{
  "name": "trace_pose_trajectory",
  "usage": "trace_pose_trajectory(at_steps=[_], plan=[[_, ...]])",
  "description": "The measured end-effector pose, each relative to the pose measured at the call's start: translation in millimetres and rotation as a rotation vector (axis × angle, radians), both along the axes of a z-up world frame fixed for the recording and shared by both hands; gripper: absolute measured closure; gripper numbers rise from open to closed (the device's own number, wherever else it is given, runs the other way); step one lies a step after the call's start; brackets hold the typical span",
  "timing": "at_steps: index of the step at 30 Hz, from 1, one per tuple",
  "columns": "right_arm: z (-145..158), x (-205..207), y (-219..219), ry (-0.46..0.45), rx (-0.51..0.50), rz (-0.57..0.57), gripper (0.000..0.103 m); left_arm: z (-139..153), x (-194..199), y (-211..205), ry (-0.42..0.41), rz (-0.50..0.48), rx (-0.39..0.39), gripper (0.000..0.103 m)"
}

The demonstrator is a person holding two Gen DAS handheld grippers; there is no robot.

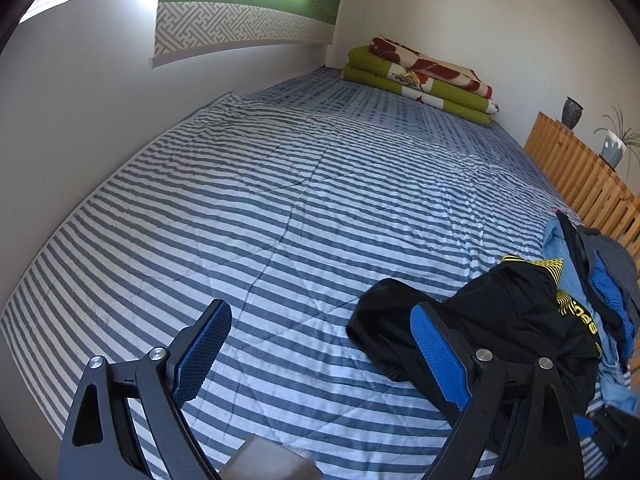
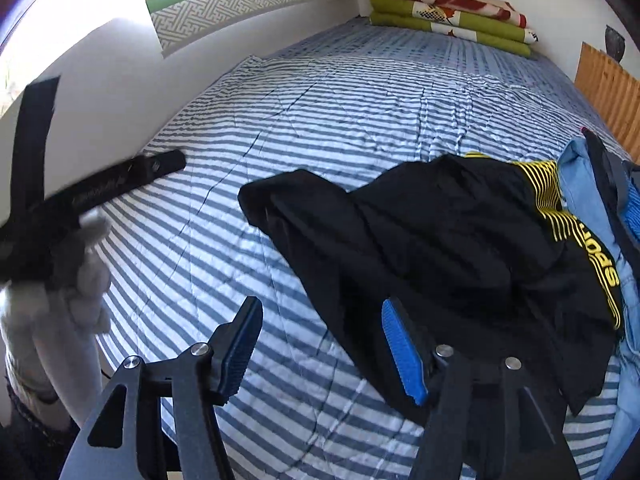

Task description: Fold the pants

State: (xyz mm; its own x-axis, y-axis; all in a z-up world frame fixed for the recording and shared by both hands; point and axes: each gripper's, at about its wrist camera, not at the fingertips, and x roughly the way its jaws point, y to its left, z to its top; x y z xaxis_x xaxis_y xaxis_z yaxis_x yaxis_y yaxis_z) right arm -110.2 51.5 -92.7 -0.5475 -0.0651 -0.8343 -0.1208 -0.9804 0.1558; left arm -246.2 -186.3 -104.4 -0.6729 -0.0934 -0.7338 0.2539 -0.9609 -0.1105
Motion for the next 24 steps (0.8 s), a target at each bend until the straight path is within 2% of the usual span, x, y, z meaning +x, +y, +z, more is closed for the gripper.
trace_pose_trajectory(at_steps=[5, 10, 16, 20, 22, 23, 24], plan=[[-9, 21, 20, 0.014, 0.019, -0.097, 0.045, -23, -20, 53, -0.086, -0.09, 0.003, 0.01], [-15, 27, 69, 0.033, 0.075, -0.246, 0.045, -38, -25, 100, -0.113, -0.173, -0.063, 0.01], [-39, 34, 125, 0.001, 0.065, -0.378, 0.045, -78, -48, 136, -0.217, -0.233, -0.053, 0.01], [-51, 37, 151, -0.012, -0.006, -0.42, 0.045, -112, -60, 165, -0.283, -0.263, -0.164, 0.01], [-48, 36, 155, -0.002, -0.004, -0.418, 0.045, -125, -60, 175, -0.291, -0.278, -0.222, 0.005], [-45, 36, 156, 0.006, -0.001, -0.415, 0.045, -129, -60, 178, -0.287, -0.278, -0.234, 0.0], [-43, 36, 158, 0.017, 0.004, -0.411, 0.045, -130, -58, 179, -0.27, -0.269, -0.236, 0.0]])
